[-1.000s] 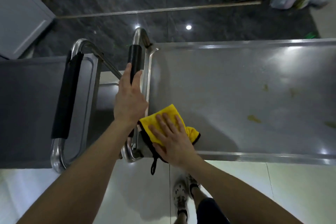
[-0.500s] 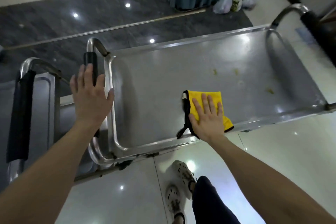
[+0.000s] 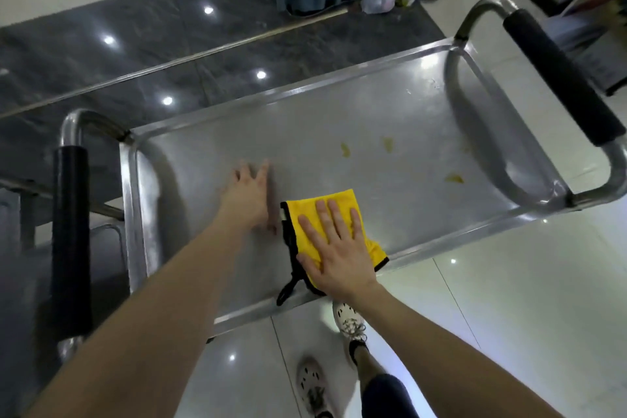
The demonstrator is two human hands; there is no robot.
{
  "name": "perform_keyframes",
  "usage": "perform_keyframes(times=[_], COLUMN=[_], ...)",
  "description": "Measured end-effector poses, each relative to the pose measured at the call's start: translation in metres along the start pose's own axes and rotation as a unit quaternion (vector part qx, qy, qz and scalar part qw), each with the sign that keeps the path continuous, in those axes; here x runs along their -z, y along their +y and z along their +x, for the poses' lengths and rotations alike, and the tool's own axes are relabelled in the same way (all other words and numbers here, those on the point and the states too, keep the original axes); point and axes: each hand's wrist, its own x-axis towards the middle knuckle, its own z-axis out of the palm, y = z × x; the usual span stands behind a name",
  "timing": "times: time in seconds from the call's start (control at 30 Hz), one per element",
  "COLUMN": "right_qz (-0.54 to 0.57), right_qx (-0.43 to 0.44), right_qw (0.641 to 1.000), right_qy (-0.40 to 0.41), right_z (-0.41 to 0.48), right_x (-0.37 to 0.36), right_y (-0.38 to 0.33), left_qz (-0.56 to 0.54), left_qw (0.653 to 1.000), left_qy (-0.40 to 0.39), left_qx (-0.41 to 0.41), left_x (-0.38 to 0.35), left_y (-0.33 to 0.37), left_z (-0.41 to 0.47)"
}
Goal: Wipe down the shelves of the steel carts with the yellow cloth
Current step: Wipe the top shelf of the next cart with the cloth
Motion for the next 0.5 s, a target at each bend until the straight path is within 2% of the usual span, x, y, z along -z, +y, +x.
perform_keyframes(times=[0.13, 0.2, 0.3, 0.37, 0.43, 0.5], right_qz=[0.010, -0.012, -0.033, -0.045, -0.040, -0.026], right_qx=[0.093, 0.083, 0.001, -0.092, -0.179, -0.214], right_qw=[0.996, 0.996, 0.999, 0.995, 0.983, 0.976], right_qy=[-0.008, -0.005, 0.024, 0.000, -0.008, -0.009], right_z=[0.019, 0.043, 0.102, 0.151, 0.204, 0.252], right_x=[0.006, 0.015, 0.032, 0.039, 0.038, 0.034], right_y=[0.055, 0.099, 0.168, 0.196, 0.200, 0.185], left_qz=[-0.003, -0.014, -0.009, -0.010, -0.010, -0.012], left_qw=[1.000, 1.000, 1.000, 0.999, 0.999, 0.999], left_qy=[-0.011, -0.012, -0.011, -0.008, -0.008, -0.009], left_qx=[0.000, 0.010, 0.023, 0.030, 0.037, 0.041], left_x=[0.001, 0.001, 0.002, 0.000, 0.001, 0.002], left_y=[0.001, 0.000, 0.001, 0.001, 0.002, 0.002], left_z=[0.010, 0.011, 0.015, 0.017, 0.021, 0.024])
